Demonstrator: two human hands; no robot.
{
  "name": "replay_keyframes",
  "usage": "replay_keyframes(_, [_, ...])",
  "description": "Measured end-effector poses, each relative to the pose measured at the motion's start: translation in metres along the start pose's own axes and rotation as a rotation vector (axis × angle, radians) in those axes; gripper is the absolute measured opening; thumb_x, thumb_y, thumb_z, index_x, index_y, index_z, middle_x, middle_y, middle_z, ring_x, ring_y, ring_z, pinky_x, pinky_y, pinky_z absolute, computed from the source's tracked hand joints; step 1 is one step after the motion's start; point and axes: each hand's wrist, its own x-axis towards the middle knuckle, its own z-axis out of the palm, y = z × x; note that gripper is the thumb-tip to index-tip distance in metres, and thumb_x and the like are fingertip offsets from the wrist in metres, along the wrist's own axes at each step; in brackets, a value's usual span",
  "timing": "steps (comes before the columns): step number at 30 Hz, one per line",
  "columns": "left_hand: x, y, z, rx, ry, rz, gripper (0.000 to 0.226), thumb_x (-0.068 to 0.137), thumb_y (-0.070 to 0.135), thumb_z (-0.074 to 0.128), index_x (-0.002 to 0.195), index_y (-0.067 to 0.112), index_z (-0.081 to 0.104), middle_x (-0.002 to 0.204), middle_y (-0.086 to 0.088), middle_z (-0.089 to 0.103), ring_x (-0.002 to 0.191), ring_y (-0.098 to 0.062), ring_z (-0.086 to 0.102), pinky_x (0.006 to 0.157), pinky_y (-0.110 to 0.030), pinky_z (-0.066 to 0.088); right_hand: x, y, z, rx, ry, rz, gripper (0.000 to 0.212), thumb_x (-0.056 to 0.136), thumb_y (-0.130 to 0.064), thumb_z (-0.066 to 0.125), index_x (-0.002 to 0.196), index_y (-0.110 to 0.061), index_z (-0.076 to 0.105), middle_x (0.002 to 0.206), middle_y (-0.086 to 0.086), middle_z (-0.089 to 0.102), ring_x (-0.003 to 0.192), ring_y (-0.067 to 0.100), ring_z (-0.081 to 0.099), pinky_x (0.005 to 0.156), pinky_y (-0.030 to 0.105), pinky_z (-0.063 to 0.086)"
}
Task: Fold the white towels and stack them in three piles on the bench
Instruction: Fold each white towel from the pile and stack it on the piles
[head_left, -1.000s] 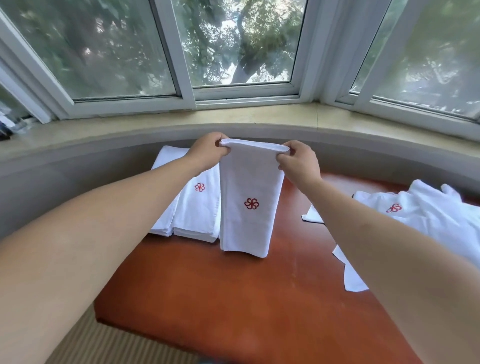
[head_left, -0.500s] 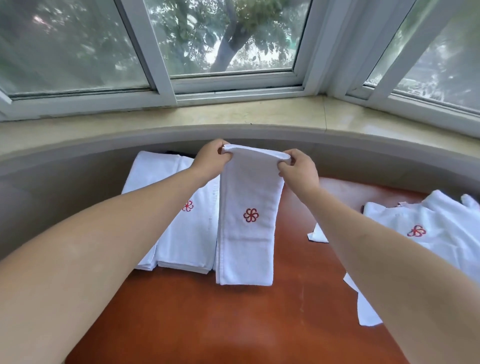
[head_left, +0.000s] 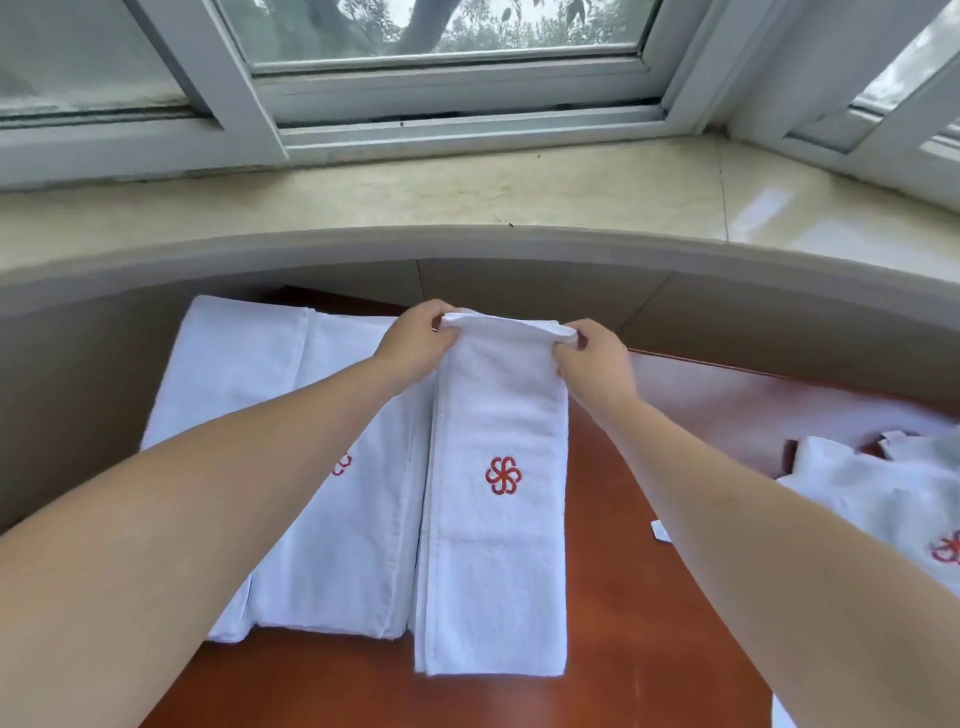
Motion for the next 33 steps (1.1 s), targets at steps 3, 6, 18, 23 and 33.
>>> replay_keyframes(3, [0.02, -0.011, 0.013, 0.009, 0.002, 0.004, 0.008, 0.095, 0.021, 0.06, 0.099, 0.027, 0.063, 0.092, 0.017, 0.062, 0.082, -0.003, 0.058, 0.064, -0.025, 0.043, 0.017, 0.012, 0.01, -0.019, 0.059, 0.009, 0.019, 0.092, -0.021, 0.05, 0.103, -0.021, 0.066, 0.083, -0.007, 0.067, 0.076, 0.009, 0.061, 0.06, 0.024, 0.04])
replay_keyframes(6, [0.037, -0.012, 0.022, -0.01, 0.055, 0.019, 0.011, 0.095, 0.023, 0.063, 0.103, 0.03, 0.064, 0.089, 0.02, 0.061, 0.08, 0.005, 0.056, 0.067, -0.016, 0.042, 0.035, 0.02, 0.014, -0.007, 0.154, 0.01, 0.014, 0.092, -0.023, 0.05, 0.097, -0.027, 0.062, 0.08, -0.015, 0.062, 0.074, 0.002, 0.057, 0.058, 0.021, 0.037])
replay_keyframes(18, [0.048, -0.027, 0.042, -0.001, 0.178, 0.026, 0.02, 0.1, 0.024, 0.058, 0.118, 0.03, 0.064, 0.098, 0.022, 0.059, 0.091, -0.001, 0.057, 0.073, -0.018, 0.044, 0.049, 0.052, 0.029, 0.109, -0.056, 0.164, 0.026, 0.093, -0.024, 0.058, 0.119, -0.028, 0.06, 0.104, -0.011, 0.069, 0.093, 0.015, 0.07, 0.073, 0.036, 0.062])
replay_keyframes(23, [0.042, -0.024, 0.046, -0.029, 0.236, 0.034, 0.022, 0.1, 0.024, 0.056, 0.12, 0.03, 0.064, 0.108, 0.014, 0.065, 0.096, -0.009, 0.06, 0.076, -0.025, 0.048, 0.037, 0.061, 0.032, 0.121, -0.064, 0.177, 0.023, 0.096, -0.031, 0.059, 0.118, -0.026, 0.065, 0.105, -0.01, 0.071, 0.094, 0.014, 0.071, 0.084, 0.045, 0.063])
replay_keyframes(33, [0.049, -0.04, 0.055, 0.025, 0.303, 0.009, 0.023, 0.104, 0.03, 0.052, 0.124, 0.031, 0.061, 0.108, 0.017, 0.063, 0.1, -0.011, 0.061, 0.079, -0.028, 0.051, 0.049, 0.077, 0.05, -0.007, -0.02, 0.09, 0.015, 0.1, -0.042, 0.052, 0.114, -0.038, 0.058, 0.097, -0.018, 0.066, 0.088, 0.007, 0.066, 0.077, 0.038, 0.06])
